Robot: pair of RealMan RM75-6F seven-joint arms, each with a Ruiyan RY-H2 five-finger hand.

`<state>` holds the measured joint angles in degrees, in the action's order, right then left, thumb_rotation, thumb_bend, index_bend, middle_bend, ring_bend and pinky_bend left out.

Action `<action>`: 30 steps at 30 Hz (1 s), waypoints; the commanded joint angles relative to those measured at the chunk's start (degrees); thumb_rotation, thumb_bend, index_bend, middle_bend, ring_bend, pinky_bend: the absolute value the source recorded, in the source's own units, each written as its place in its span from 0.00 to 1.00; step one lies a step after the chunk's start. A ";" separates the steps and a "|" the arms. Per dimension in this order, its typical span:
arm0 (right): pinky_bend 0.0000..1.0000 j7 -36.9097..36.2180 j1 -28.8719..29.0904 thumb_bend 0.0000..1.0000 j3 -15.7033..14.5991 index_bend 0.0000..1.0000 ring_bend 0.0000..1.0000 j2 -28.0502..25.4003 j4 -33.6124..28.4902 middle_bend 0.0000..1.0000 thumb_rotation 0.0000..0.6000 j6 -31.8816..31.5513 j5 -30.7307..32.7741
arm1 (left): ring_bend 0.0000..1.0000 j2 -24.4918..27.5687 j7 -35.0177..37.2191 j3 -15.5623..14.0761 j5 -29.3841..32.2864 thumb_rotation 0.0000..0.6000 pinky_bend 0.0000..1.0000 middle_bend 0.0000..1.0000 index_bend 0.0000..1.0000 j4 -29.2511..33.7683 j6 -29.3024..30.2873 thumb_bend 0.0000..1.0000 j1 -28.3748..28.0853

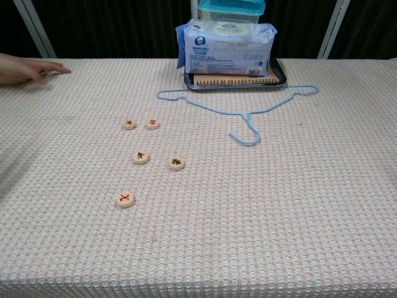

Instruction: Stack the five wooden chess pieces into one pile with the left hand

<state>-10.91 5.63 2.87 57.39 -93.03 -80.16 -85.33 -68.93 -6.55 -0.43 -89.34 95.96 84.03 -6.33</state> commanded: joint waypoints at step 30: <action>0.00 -3.94 -0.70 0.09 -0.12 0.00 0.00 -1.20 0.70 0.00 1.00 -1.54 -1.00 | 0.00 -4.29 -7.63 -3.05 -6.41 1.00 0.00 0.00 0.09 6.28 -9.93 0.17 -5.90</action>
<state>-14.82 4.93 2.77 56.21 -92.34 -81.72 -86.31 -72.30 -13.00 -2.87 -94.71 101.58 75.37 -11.22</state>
